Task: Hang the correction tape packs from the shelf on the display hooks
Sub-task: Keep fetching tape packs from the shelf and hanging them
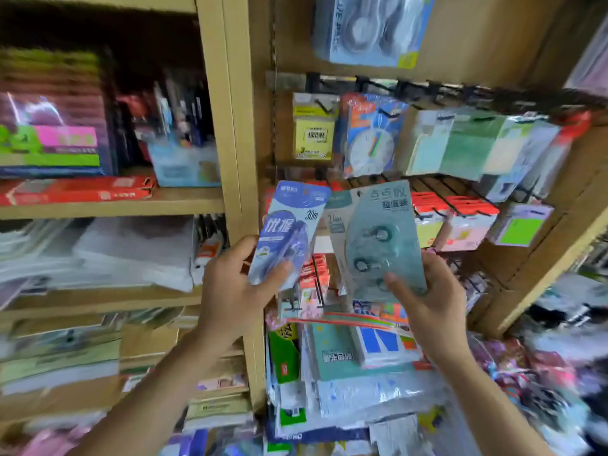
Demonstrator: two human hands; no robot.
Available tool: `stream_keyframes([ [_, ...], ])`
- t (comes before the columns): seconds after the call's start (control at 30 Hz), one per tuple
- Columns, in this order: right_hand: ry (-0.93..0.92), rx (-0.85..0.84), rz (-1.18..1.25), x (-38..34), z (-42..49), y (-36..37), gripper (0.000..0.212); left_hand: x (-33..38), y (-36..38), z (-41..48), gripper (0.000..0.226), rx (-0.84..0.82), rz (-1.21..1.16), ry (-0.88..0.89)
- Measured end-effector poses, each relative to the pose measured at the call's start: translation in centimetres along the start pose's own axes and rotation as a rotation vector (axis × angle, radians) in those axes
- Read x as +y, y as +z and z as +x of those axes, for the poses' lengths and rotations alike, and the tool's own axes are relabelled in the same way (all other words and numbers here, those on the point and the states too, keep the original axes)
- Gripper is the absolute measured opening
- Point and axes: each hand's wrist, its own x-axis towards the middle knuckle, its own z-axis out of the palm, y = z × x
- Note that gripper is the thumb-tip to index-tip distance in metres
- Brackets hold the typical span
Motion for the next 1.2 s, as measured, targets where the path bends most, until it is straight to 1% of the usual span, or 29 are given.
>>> stream_keyframes([
  [0.13,-0.132,0.1,0.003,-4.1,4.9,-1.1,0.024,4.4,-0.8,6.1,0.025,0.118,0.025,0.182],
  [0.27,-0.222,0.144,0.068,-7.7,9.0,-2.0,0.025,8.8,-1.8,11.6,0.021,0.271,0.075,0.389],
  [0.47,-0.344,0.173,0.197,-13.3,13.9,-3.0,0.027,14.1,-3.1,18.3,0.031,0.466,0.108,0.523],
  [0.6,-0.417,0.198,0.254,-16.6,17.6,-3.1,0.024,17.2,-4.0,21.4,0.023,0.54,0.123,0.623],
  [0.7,-0.455,0.209,0.291,-19.4,20.1,-3.3,0.026,19.5,-5.0,23.8,0.031,0.613,0.085,0.632],
  [0.8,-0.485,0.216,0.331,-22.1,22.6,-3.7,0.023,21.4,-5.9,26.3,0.032,0.672,0.076,0.644],
  [1.03,-0.535,0.3,0.338,-28.2,28.5,-5.0,0.026,24.0,-7.1,31.8,0.038,0.837,0.095,0.633],
  [1.13,-0.574,0.346,0.328,-31.0,30.9,-5.4,0.032,23.7,-6.9,33.6,0.036,0.848,0.092,0.597],
  [1.2,-0.602,0.354,0.319,-32.7,32.4,-5.5,0.034,23.1,-6.4,34.3,0.036,0.838,0.086,0.605],
])
